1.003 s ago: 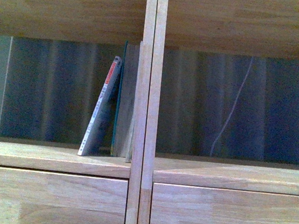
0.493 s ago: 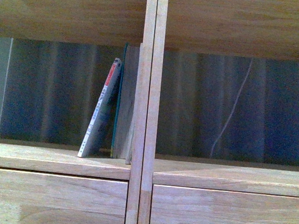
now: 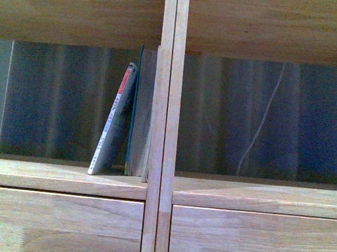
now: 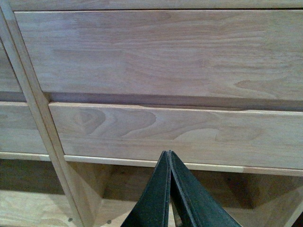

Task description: Organize books on shelf

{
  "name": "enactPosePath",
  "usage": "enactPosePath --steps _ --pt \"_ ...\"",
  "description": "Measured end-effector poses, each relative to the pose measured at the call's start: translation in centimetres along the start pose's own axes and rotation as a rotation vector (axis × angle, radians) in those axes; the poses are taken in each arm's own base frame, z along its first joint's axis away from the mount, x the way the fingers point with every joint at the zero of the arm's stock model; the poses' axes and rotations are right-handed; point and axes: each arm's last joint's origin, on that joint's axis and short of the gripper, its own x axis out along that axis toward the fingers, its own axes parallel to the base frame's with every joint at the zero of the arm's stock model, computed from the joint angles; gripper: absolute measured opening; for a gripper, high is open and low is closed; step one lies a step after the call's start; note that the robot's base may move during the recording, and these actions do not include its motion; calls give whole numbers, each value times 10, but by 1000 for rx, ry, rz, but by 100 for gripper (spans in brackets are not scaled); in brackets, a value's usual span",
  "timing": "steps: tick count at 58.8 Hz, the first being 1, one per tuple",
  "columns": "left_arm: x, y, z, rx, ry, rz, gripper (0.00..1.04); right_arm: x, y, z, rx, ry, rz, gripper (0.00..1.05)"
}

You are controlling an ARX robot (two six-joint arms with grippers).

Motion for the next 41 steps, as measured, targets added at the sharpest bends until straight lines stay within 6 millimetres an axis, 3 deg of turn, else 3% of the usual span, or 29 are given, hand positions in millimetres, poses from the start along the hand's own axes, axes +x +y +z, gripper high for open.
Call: enactPosePath --steps 16,41 --pt "-11 0 -5 1 34 1 3 -11 0 -10 -1 15 -1 3" --pt "-14 0 -3 1 7 0 3 -14 0 -8 -2 -14 -1 3"
